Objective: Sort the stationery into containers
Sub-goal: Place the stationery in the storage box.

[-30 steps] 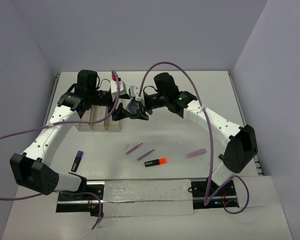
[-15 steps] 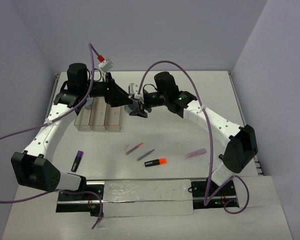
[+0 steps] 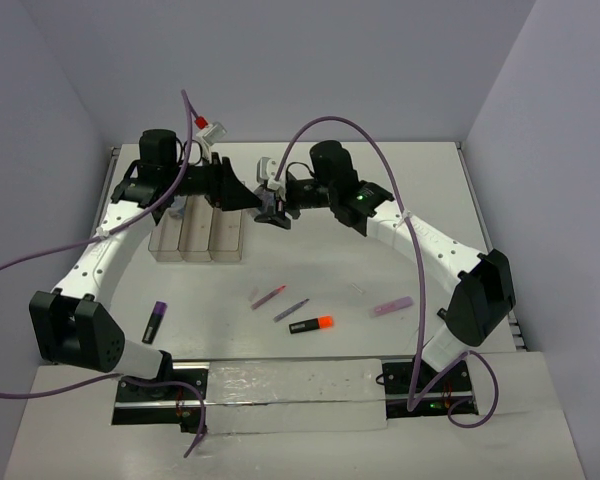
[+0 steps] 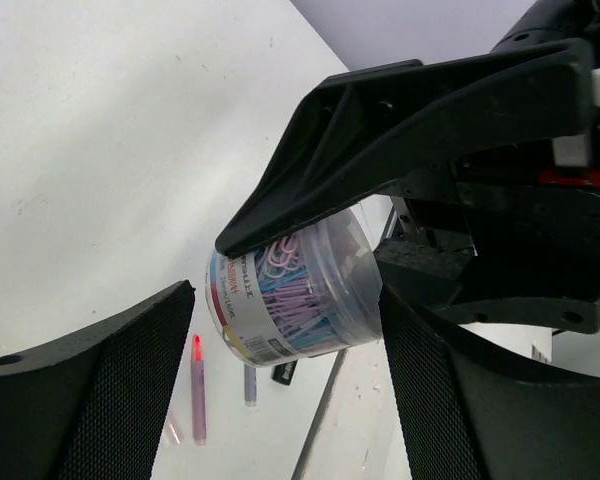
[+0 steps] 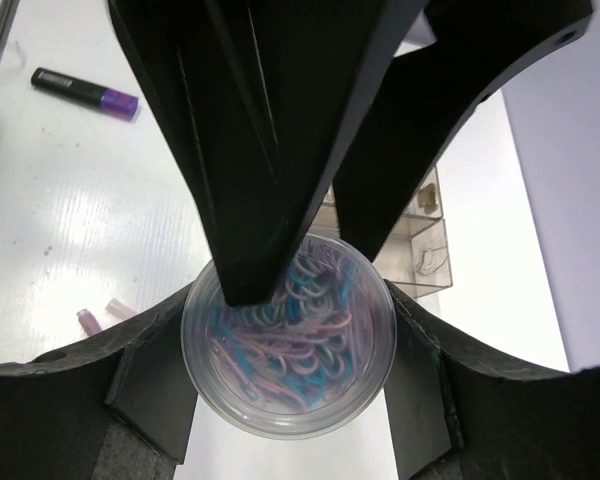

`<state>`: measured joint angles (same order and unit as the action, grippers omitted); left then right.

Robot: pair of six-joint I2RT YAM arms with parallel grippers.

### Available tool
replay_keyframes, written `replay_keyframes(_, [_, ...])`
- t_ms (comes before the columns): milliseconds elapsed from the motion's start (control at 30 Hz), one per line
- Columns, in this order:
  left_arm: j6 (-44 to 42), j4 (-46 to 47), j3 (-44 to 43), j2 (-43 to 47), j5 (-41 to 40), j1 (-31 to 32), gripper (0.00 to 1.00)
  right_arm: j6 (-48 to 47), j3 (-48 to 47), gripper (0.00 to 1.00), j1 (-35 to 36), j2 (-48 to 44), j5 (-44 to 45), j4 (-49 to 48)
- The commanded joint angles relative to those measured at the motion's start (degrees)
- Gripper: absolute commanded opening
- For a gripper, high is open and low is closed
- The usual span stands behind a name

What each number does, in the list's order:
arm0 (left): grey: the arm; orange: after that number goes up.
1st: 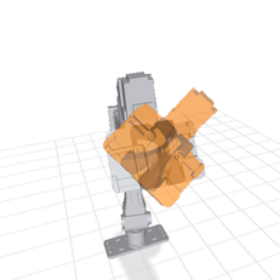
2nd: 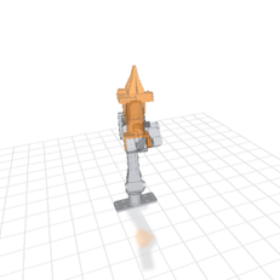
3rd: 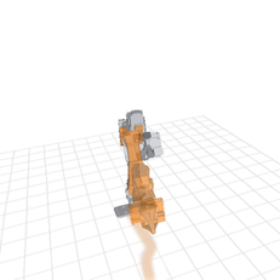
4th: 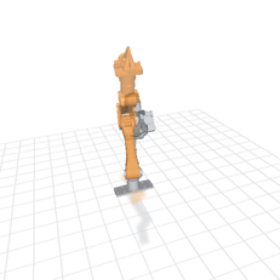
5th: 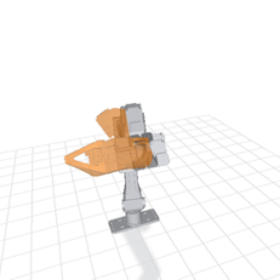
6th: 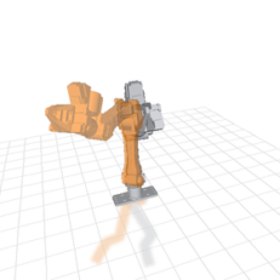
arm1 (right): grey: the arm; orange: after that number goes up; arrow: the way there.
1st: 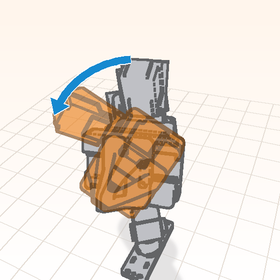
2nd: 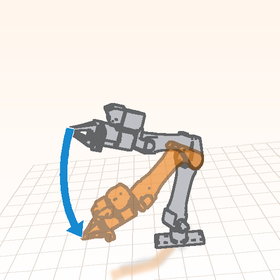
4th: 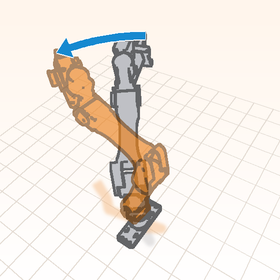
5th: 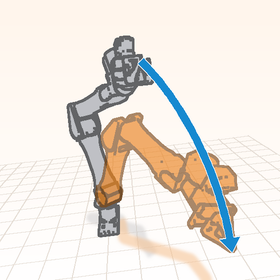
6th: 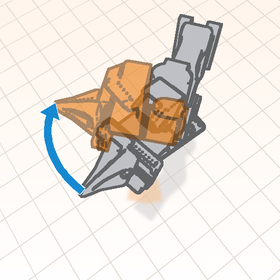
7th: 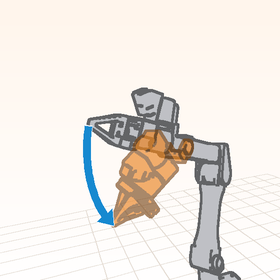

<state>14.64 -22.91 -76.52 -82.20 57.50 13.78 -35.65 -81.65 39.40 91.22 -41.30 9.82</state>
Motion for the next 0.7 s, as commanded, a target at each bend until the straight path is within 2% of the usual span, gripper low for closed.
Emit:
replay_keyframes(0, [1.1,0.7,-1.3,-0.2,0.6,-0.3,0.80,2.1,-1.5,0.02,0.4,-0.9,0.1,-7.6])
replay_keyframes(133, [1.4,0.7,-1.5,-0.7,1.4,-0.3,0.71,2.5,-1.9,0.02,0.4,-0.4,0.6,-8.1])
replay_keyframes(300, [1.1,-0.6,-1.8,-1.5,2.4,-0.3,0.52,2.6,-2.2,0.02,0.4,-0.1,1.2,-8.2])
replay_keyframes(533, [2.0,-2.5,-2.4,-2.7,4.0,-0.3,0.38,3.5,-2.3,0.02,0.4,0.0,1.9,-9.5])
replay_keyframes(633, [2.8,-3.2,-3.1,-3.4,5.5,-0.3,0.19,3.8,-2.4,0.03,0.4,0.2,2.4,-9.5])
replay_keyframes(667, [2.9,-3.9,-3.7,-3.9,6.0,-0.3,0.04,3.9,-2.3,0.04,0.4,0.3,2.5,-9.5])
